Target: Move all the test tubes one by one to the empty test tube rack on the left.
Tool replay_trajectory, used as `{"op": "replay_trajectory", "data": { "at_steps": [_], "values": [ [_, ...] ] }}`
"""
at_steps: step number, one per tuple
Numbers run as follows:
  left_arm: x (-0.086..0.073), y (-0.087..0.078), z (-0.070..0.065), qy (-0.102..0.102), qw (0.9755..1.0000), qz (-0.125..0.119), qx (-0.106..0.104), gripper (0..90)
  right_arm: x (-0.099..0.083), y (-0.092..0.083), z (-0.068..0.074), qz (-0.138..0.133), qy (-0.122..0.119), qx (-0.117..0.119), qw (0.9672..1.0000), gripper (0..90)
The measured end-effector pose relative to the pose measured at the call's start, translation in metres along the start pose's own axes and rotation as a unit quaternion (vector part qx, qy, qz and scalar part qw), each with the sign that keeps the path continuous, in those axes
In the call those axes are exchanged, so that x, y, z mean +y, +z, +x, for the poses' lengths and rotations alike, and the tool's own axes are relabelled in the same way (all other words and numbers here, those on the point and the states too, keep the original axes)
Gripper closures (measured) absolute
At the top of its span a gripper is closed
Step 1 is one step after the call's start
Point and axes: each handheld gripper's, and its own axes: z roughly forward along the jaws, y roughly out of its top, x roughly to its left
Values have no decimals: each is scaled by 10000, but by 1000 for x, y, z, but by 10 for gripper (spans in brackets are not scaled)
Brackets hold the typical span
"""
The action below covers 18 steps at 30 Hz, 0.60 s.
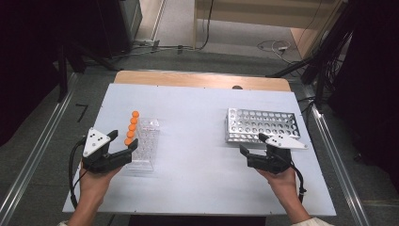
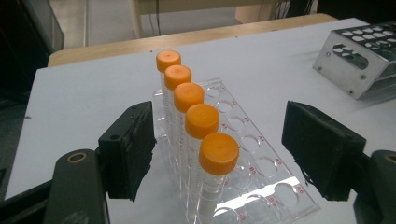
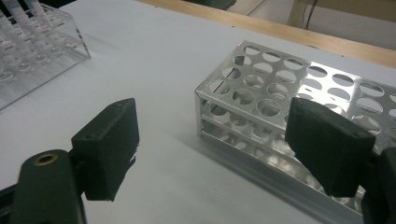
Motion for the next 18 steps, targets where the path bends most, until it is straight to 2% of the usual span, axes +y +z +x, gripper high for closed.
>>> {"op": "replay_trajectory", "data": {
  "at_steps": [7, 14, 18],
  "values": [
    [-7, -2, 9, -203, 9997, -138, 46, 231, -4, -3, -6, 8, 66, -83, 9999, 160],
    [-12, 0, 12, -289, 9995, -52, -64, 183, -9, -8, -13, 31, 175, -156, 9997, 160],
    [-13, -2, 14, -423, 9989, -135, -121, 170, -10, -10, -15, 19, 201, -199, 9996, 160]
  ]
}}
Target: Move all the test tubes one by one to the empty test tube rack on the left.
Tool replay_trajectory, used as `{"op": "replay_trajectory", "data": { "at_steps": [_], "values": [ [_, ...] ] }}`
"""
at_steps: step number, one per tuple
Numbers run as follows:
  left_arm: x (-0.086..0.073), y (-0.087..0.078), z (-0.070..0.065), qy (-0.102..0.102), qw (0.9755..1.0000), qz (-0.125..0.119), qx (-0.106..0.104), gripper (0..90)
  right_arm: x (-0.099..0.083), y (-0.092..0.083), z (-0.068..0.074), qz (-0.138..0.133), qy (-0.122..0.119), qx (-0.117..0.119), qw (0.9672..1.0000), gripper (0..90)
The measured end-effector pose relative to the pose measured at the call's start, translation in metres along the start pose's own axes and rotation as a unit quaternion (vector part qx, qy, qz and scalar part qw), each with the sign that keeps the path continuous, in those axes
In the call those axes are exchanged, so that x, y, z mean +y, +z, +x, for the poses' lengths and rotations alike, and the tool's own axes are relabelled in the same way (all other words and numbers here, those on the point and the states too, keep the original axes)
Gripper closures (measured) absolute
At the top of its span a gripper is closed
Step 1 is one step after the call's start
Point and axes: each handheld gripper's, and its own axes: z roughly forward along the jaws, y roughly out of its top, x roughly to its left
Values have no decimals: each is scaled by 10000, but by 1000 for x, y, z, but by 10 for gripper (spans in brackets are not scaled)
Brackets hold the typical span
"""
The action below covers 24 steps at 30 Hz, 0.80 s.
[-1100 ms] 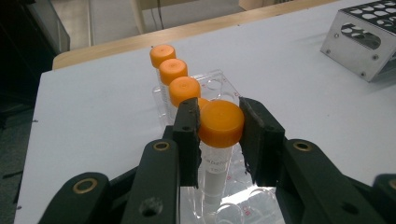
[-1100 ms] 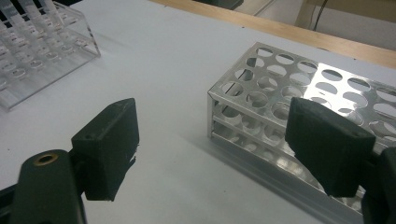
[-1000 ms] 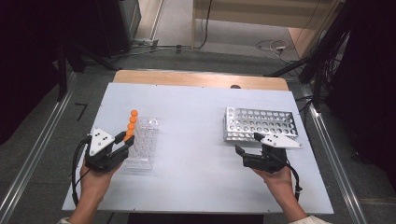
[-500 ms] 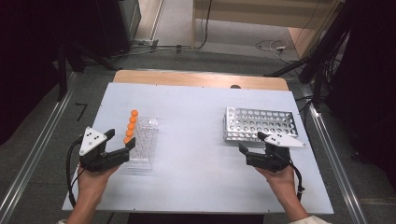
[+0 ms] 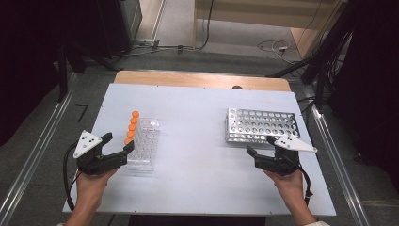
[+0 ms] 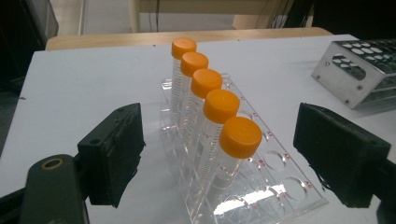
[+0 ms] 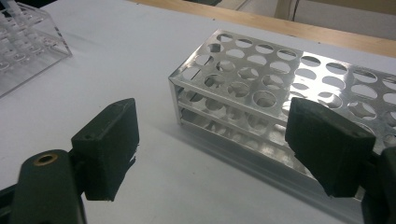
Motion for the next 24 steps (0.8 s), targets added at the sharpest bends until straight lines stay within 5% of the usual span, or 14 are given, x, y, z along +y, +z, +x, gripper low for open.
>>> {"op": "replay_trajectory", "data": {
  "at_steps": [7, 24],
  "values": [
    [-3, -2, 5, -45, 9999, -52, 119, 170, -3, -3, -5, -11, 46, -70, 10000, 160],
    [-7, -6, 8, -153, 9999, -52, 33, 161, -7, -8, -13, -3, 98, -159, 9998, 160]
  ]
}}
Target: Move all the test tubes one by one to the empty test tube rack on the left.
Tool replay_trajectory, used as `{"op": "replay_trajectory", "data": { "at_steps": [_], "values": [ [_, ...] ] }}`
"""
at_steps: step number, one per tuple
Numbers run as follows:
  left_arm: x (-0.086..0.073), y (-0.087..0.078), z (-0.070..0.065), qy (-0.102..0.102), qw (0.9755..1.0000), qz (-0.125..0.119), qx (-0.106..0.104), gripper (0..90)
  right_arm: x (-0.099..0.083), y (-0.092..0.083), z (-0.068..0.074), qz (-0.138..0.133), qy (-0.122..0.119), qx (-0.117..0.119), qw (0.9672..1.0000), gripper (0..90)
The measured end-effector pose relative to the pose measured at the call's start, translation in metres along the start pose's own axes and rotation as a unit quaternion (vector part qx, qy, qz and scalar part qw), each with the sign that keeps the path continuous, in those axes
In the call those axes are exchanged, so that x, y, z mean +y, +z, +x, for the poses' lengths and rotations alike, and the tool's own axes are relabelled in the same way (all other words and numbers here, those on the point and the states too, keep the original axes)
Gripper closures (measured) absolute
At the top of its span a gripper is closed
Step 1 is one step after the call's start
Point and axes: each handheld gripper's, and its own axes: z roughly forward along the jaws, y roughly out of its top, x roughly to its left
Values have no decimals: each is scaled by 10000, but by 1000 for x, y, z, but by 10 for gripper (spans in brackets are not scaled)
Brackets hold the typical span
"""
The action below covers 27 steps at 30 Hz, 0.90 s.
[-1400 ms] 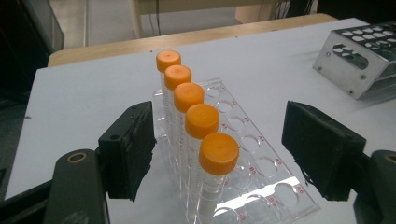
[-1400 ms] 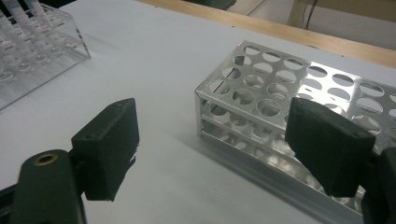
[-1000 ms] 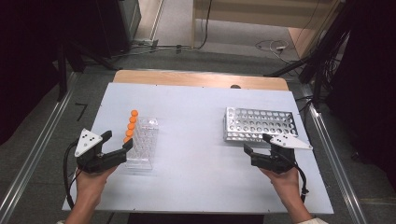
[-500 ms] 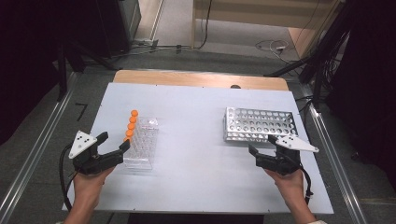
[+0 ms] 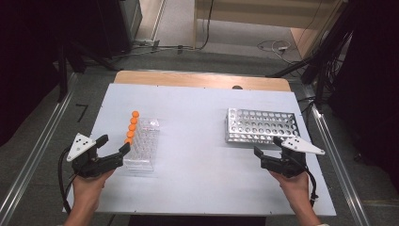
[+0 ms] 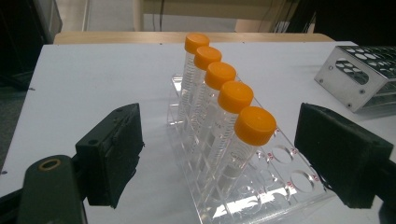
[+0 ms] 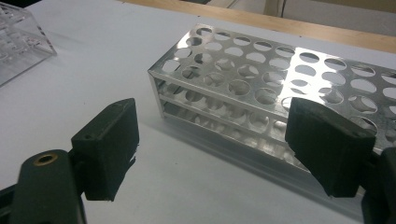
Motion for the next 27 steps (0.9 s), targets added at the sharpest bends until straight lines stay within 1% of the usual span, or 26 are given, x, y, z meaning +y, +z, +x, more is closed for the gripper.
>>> {"op": "replay_trajectory", "data": {
  "at_steps": [13, 21, 27],
  "values": [
    [-3, -3, 0, 12, 10000, -6, 18, 162, -5, -6, -8, -8, 76, -101, 9999, 159],
    [-4, -5, 0, -14, 10000, -33, 31, 162, -8, -12, -14, -27, 146, -177, 9997, 159],
    [-6, -6, 2, -24, 10000, -10, 96, 155, -11, -16, -20, -39, 201, -246, 9995, 159]
  ]
}}
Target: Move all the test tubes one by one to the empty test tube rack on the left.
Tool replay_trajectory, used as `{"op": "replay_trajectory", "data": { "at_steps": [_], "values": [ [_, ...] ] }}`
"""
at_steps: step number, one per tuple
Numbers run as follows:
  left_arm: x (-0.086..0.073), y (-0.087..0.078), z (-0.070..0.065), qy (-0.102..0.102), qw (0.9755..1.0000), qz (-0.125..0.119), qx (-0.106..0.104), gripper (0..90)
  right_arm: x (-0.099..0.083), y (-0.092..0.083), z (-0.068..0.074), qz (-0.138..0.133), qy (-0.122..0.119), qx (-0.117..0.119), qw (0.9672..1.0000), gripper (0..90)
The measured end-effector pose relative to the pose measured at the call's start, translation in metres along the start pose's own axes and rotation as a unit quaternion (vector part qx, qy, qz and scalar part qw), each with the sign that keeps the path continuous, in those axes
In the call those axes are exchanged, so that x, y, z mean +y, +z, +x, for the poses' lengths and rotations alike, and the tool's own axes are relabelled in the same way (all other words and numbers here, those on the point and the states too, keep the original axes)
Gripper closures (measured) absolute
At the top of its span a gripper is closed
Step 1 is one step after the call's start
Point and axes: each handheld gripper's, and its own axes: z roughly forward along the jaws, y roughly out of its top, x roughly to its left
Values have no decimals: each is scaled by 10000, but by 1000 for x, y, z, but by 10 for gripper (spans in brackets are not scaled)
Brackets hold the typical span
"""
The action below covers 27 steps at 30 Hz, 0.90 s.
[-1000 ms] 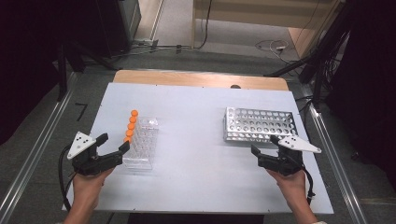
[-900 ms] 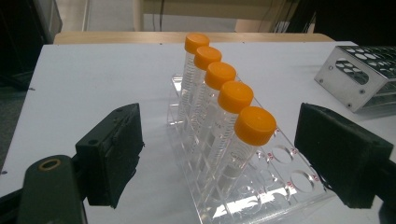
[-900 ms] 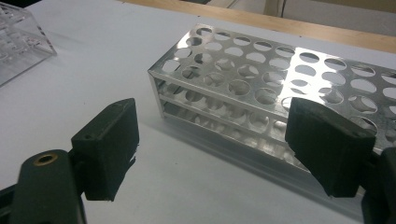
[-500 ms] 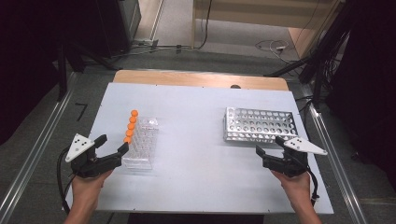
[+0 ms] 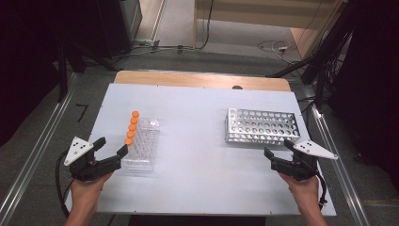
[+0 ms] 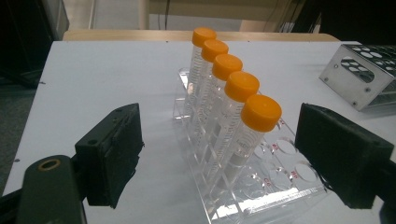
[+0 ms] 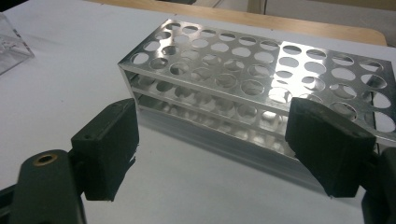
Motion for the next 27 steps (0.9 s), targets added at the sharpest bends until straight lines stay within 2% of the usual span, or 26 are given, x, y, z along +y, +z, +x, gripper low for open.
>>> {"op": "replay_trajectory", "data": {
  "at_steps": [27],
  "values": [
    [-7, -4, 8, -100, 9999, 28, 131, 149, -8, -9, -16, -4, 141, -211, 9997, 155]
  ]
}}
